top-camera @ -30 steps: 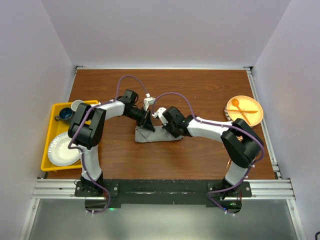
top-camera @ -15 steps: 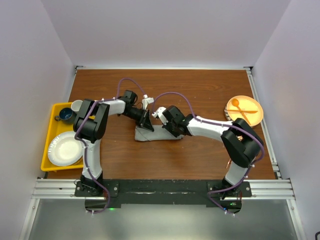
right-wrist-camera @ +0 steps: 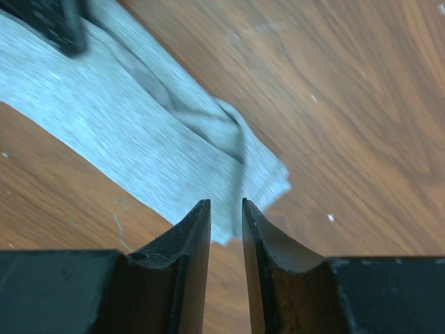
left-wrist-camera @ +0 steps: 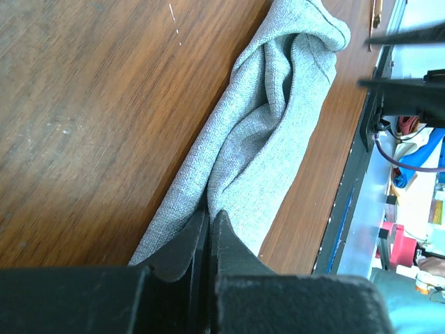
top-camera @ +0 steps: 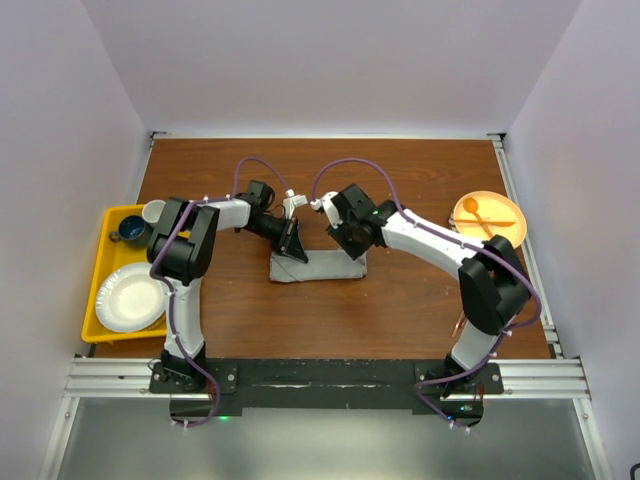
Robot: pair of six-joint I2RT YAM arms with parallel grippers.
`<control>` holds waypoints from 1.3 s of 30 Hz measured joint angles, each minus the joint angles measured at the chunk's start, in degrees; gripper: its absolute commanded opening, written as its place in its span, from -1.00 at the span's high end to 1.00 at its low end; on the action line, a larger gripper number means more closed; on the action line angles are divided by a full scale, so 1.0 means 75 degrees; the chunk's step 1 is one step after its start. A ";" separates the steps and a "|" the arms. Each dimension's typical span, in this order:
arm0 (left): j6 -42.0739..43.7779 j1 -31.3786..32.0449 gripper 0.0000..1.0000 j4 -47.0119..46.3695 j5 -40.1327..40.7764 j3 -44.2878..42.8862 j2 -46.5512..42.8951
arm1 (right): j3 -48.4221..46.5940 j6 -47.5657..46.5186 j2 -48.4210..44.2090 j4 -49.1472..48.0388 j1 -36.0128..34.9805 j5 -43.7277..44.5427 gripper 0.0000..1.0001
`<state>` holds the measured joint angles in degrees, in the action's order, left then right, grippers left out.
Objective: Fold the napkin into a case and place the utensils inside
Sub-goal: Grasp the top corner of the smaller rectangle folded napkin from the folded napkin.
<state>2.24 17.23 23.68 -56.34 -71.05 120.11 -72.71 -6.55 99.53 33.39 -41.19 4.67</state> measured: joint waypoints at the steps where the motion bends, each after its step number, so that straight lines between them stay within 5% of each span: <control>1: -0.0009 0.0000 1.00 0.0000 0.0000 0.0000 0.0000 | 0.0003 0.0012 -0.0055 0.0102 0.0064 0.0000 0.43; 11: -0.0087 0.0000 1.00 -0.0108 -0.0038 0.0052 0.0000 | 0.0717 0.0085 -0.0277 0.0058 0.0207 -0.0105 0.83; 16: -0.0163 0.0000 1.00 -0.0157 -0.0044 0.0076 0.0000 | 0.1064 0.0125 0.0000 -0.0198 0.0207 -0.0294 0.87; 22: -0.0213 0.0000 1.00 -0.0286 -0.0108 0.0160 0.0000 | 0.1128 0.0023 -0.0090 -0.0201 0.0347 -0.0921 0.39; 31: -0.0213 0.0000 1.00 -0.0294 -0.0122 0.0160 0.0003 | 0.0318 -0.0347 -0.0629 -0.0076 0.1253 -0.1696 0.39; 35: -0.0213 0.0000 1.00 -0.0297 -0.0122 0.0160 0.0003 | 0.0096 -0.0490 -0.0589 -0.0268 0.1148 -0.1209 0.02; 39: -0.0216 -0.0006 1.00 -0.0321 -0.0137 0.0175 0.0003 | -0.0105 -0.0659 -0.0312 -0.0312 0.0822 -0.0452 0.02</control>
<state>0.62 17.19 21.28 -57.36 -69.73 120.14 -73.49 -11.49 97.19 31.05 -35.03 1.28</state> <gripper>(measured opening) 0.040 0.490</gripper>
